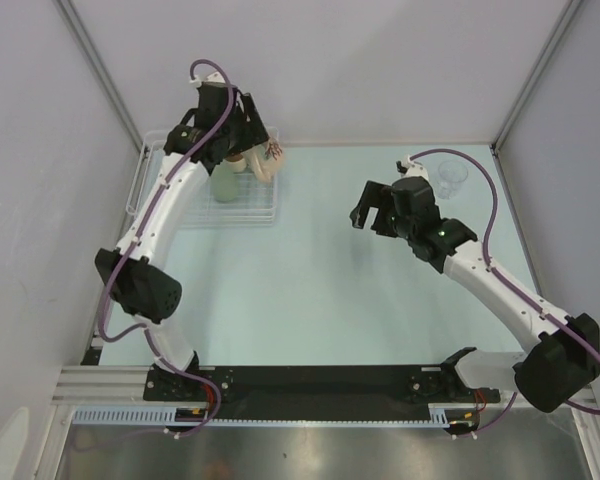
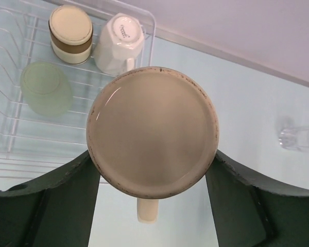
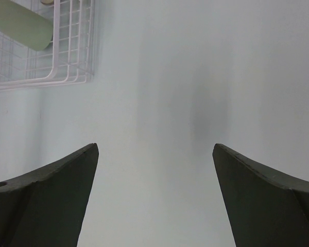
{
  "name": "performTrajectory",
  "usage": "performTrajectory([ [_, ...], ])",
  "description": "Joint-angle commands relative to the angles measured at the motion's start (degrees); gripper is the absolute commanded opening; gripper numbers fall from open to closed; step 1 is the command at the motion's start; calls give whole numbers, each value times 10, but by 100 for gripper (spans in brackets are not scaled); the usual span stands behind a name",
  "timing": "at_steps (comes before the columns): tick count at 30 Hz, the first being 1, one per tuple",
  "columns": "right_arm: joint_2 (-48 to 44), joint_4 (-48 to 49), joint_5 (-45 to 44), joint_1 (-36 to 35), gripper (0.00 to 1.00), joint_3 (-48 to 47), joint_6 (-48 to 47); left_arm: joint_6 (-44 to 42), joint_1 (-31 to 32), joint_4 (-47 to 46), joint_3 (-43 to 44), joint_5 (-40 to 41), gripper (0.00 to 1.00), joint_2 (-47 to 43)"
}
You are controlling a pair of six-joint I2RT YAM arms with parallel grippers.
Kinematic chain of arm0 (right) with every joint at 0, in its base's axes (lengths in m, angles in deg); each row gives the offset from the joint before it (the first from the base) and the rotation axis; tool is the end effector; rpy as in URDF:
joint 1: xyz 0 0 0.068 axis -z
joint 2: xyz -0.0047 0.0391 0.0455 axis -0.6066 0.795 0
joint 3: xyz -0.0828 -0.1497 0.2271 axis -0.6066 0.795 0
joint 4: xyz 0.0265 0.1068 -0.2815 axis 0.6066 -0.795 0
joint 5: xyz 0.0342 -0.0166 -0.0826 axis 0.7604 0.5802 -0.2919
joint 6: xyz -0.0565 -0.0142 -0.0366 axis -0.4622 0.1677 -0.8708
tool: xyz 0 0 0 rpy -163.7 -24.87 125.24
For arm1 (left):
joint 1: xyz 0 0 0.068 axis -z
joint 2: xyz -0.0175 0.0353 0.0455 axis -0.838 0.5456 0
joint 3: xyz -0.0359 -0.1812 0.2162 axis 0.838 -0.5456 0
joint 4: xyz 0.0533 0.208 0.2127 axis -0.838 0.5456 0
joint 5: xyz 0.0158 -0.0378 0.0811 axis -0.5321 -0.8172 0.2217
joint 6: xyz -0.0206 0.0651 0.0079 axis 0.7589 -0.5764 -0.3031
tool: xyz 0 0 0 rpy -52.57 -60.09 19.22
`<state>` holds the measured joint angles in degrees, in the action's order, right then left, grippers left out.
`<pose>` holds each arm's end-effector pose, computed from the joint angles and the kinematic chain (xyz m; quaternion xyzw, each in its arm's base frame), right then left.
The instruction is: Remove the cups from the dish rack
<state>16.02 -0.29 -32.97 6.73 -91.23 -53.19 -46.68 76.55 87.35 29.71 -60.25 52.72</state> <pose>0.2929 0.1638 0.3177 0.0435 0.8721 0.1939 0.4473 0.4428 -0.1458 0.4269 -0.1440 0.8644 -0.1267 0.4648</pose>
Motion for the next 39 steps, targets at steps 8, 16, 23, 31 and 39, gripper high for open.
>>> performTrajectory([
  [8,17,57,58,8,100,-32,23,64,-13,-149,-98,-101,1,-167],
  [16,-2,196,177,88,100,27,107,122,-28,-256,-292,-191,0,-270],
  [23,40,633,354,160,96,178,385,168,-32,-375,-421,-253,0,-337],
  [31,108,847,405,141,96,212,491,226,-32,-499,-515,-296,1,-378],
  [39,111,775,415,90,95,175,436,253,-27,-544,-574,-304,0,-392],
])
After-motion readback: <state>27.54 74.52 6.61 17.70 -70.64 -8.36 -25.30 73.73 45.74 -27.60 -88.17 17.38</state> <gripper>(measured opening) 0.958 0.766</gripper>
